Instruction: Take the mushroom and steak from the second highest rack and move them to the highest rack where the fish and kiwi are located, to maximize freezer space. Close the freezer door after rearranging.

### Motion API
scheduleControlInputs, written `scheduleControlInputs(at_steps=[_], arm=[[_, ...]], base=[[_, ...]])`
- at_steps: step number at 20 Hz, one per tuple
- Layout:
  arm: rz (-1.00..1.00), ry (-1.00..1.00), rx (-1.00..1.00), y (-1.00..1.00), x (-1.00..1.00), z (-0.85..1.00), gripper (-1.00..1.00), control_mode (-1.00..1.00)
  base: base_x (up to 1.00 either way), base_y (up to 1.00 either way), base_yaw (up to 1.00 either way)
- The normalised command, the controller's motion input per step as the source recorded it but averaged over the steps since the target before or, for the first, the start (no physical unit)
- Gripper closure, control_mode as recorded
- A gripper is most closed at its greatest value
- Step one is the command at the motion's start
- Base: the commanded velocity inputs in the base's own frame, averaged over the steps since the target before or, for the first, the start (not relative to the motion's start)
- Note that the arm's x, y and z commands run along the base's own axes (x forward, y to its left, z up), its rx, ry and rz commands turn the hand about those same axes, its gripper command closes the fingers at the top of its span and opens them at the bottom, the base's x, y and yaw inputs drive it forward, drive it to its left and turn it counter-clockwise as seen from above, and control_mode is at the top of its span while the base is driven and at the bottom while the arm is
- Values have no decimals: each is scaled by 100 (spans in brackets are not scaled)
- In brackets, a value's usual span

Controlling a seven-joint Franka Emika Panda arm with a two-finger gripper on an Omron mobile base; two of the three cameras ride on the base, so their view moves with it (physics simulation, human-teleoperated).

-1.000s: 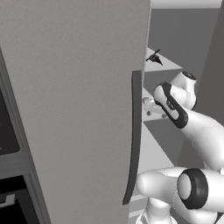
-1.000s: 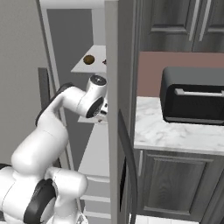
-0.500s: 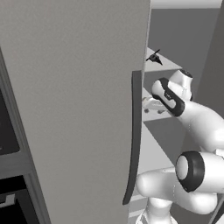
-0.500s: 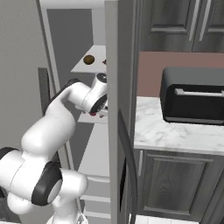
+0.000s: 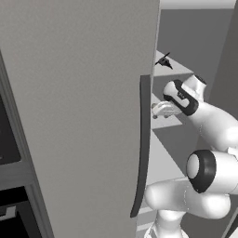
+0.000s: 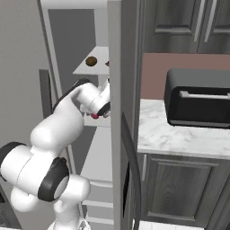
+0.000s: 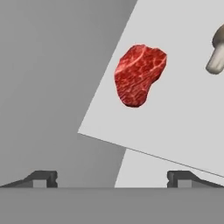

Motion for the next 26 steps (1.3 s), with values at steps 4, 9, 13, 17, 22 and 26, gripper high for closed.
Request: scheduleControlInputs(at_steps=[4,9,13,17,22,26], arm=[[19,-20,0,25,0,-20,-100,-100],[14,-16,0,25,2,-6,-100,-100],[7,-1,0,16,21,0,-100,-100],[0,7,0,8,41,0,-100,-100],[0,5,0,0,52,-5,-100,-100],[0,0,0,0,49,-20,-100,-100]], base=[[0,0,0],[0,0,0],[0,0,0],[0,0,0],[0,0,0],[0,0,0]])
